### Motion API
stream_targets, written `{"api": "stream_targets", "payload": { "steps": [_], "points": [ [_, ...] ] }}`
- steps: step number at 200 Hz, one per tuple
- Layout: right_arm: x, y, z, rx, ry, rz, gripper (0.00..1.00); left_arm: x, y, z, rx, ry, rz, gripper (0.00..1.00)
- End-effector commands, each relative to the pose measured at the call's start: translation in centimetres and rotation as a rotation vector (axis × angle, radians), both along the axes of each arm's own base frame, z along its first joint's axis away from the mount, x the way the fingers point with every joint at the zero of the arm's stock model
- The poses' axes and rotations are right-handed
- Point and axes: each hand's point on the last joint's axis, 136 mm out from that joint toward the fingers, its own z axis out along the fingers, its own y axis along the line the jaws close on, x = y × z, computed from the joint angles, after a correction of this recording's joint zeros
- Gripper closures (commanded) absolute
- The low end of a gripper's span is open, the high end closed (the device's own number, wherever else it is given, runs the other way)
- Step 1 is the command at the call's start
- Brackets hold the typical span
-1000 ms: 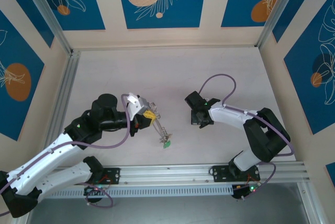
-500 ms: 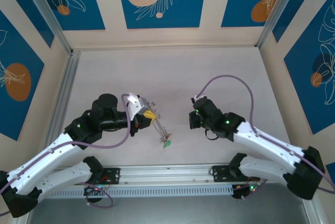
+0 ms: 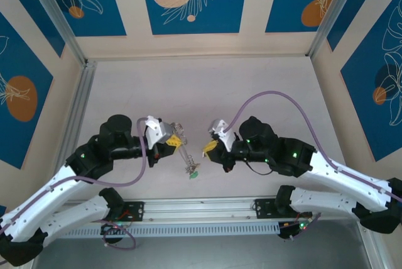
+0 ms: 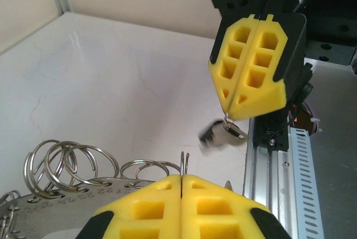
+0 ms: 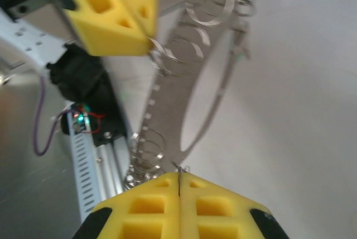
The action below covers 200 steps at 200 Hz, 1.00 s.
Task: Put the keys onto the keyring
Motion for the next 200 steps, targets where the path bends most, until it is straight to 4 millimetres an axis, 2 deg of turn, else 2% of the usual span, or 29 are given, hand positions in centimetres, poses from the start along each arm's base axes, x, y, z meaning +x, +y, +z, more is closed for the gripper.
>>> {"api": "stream_targets", "payload": {
  "steps": [1,51,99,143,200],
  "points": [
    [-2.1,1.2,1.4,0.011,-0.022,0.148,1.00,-1.1,0.0,2.0,-0.038,-0.076,-0.069,1.00],
    [-2.4,3.5,3.2,0.125,-0.032,0.214,1.00,-1.2,-0.2,1.7,-0.039,-0.075,-0.083,1.00],
    [-1.4,4.5,3.1,0.141,-0.019,0.200,1.00,-1.4,-0.4,1.5,-0.041,-0.073,-0.100,1.00],
    [0.7,4.0,3.5,0.174,-0.030,0.101,1.00,-1.5,-0.2,1.3,-0.038,-0.077,-0.104,1.00],
    [1.7,3.7,2.6,0.154,0.005,0.060,1.00,-1.6,-0.2,1.4,-0.042,-0.083,-0.109,1.00]
  ]
}}
